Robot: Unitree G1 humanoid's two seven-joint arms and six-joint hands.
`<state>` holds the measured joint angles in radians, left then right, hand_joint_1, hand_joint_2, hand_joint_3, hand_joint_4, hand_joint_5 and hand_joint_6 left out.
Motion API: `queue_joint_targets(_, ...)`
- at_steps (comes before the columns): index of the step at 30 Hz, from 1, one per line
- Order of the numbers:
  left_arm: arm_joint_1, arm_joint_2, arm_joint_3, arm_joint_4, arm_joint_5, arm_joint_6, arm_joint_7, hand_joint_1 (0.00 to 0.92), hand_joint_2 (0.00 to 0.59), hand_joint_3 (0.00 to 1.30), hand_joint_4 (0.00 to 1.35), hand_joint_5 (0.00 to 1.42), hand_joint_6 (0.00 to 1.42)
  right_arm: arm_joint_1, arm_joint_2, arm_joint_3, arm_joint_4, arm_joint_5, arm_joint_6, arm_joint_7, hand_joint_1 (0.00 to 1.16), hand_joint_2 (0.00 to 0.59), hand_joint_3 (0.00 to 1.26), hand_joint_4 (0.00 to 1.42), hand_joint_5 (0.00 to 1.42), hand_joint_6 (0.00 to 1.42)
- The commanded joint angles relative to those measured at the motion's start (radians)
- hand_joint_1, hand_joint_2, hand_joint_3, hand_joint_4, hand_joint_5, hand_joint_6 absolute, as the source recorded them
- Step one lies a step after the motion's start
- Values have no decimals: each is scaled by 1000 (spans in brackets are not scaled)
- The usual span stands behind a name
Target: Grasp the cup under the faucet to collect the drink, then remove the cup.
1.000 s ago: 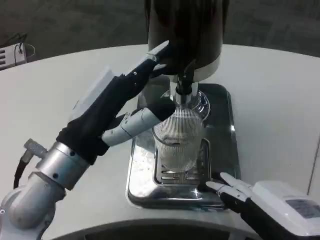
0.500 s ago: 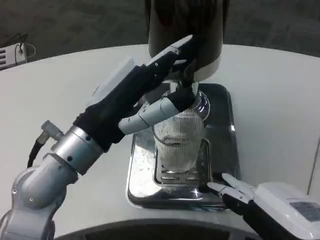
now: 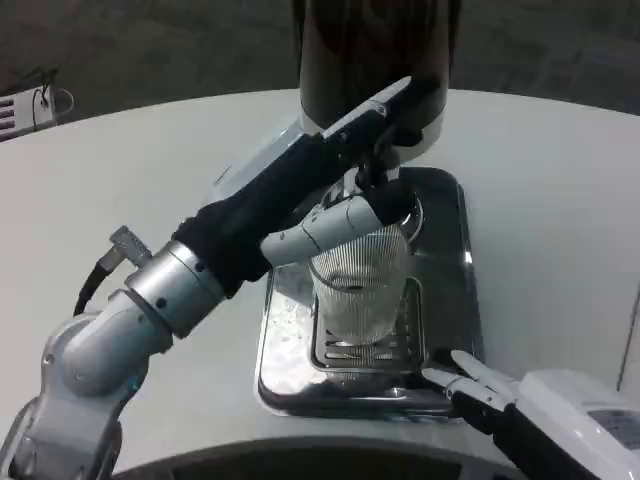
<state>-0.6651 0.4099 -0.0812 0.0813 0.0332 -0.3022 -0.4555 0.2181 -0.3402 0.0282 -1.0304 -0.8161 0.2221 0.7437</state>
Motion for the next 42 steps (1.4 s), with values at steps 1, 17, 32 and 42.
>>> queue_joint_targets(1,3,33,-51,51,73,0,-40,0,43,51,0,109,194,12,12,-4,-17,7,-17,-6,578,465,144,0,75,80)
queue_joint_targets(17,-51,86,-129,153,131,-71,-77,0,27,22,0,45,114,3,89,-43,0,122,120,-19,550,427,128,1,99,94)
queue_joint_targets(32,-67,110,-162,184,135,-100,-103,0,1,19,0,37,106,-23,160,-115,180,346,145,-287,738,240,0,0,89,101)
queue_joint_targets(42,-80,121,-164,185,136,-98,-109,0,0,19,0,28,106,-125,148,-80,336,405,120,-401,800,219,0,0,27,65)
